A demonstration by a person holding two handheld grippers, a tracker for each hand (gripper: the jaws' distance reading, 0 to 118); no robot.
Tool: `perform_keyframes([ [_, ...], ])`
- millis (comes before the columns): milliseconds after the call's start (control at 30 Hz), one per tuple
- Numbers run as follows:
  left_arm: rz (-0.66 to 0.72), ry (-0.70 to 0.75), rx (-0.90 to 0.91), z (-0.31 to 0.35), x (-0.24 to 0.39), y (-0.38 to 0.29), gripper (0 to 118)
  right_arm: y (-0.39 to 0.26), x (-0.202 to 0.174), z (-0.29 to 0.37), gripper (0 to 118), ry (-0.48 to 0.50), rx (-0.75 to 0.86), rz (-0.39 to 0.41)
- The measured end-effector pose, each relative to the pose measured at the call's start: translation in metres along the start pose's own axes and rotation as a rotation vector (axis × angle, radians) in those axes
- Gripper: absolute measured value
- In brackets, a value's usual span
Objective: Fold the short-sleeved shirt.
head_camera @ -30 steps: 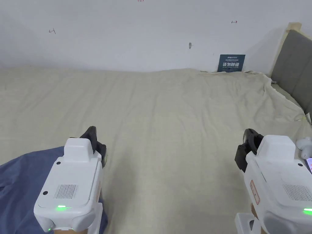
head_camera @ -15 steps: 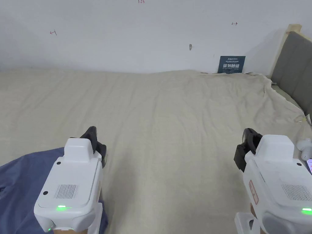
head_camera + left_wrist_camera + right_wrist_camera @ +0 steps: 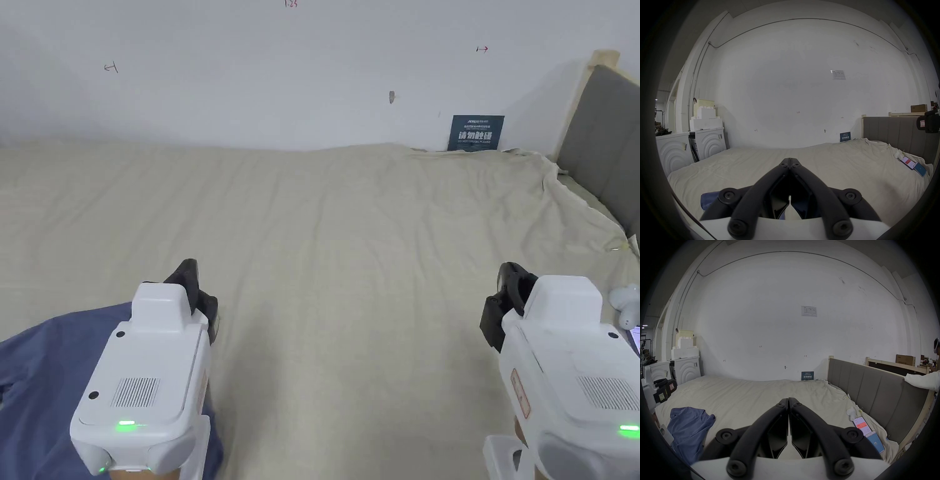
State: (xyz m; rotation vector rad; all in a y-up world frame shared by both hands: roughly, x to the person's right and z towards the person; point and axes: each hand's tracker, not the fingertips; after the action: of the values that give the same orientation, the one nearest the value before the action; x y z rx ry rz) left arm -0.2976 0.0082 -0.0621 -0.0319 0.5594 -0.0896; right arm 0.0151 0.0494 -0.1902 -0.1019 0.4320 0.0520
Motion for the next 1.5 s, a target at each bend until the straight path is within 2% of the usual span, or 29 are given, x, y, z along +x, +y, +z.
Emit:
perform_keyframes([
  [300, -0.019, 0.07, 0.012, 0.01, -0.031, 0.002, 0, 0.006, -0.03, -0.014, 0, 0.076, 0.017, 0.012],
  [767, -0.044, 0.37, -0.022, 0.068, -0.142, 0.0, 0, 0.012, -0.144, -0.035, 0, 0.378, 0.049, 0.035],
  [1000, -0.062, 0.484, -0.046, 0.109, -0.183, -0.004, 0, 0.009, -0.187, -0.032, 0, 0.488, 0.053, 0.032],
  [1200, -0.062, 0.541, -0.061, 0.129, -0.201, -0.008, 0, 0.004, -0.204, -0.027, 0, 0.532, 0.046, 0.032],
  [1500, -0.056, 0.55, -0.065, 0.132, -0.205, -0.011, 0, 0.003, -0.206, -0.026, 0, 0.538, 0.044, 0.04],
])
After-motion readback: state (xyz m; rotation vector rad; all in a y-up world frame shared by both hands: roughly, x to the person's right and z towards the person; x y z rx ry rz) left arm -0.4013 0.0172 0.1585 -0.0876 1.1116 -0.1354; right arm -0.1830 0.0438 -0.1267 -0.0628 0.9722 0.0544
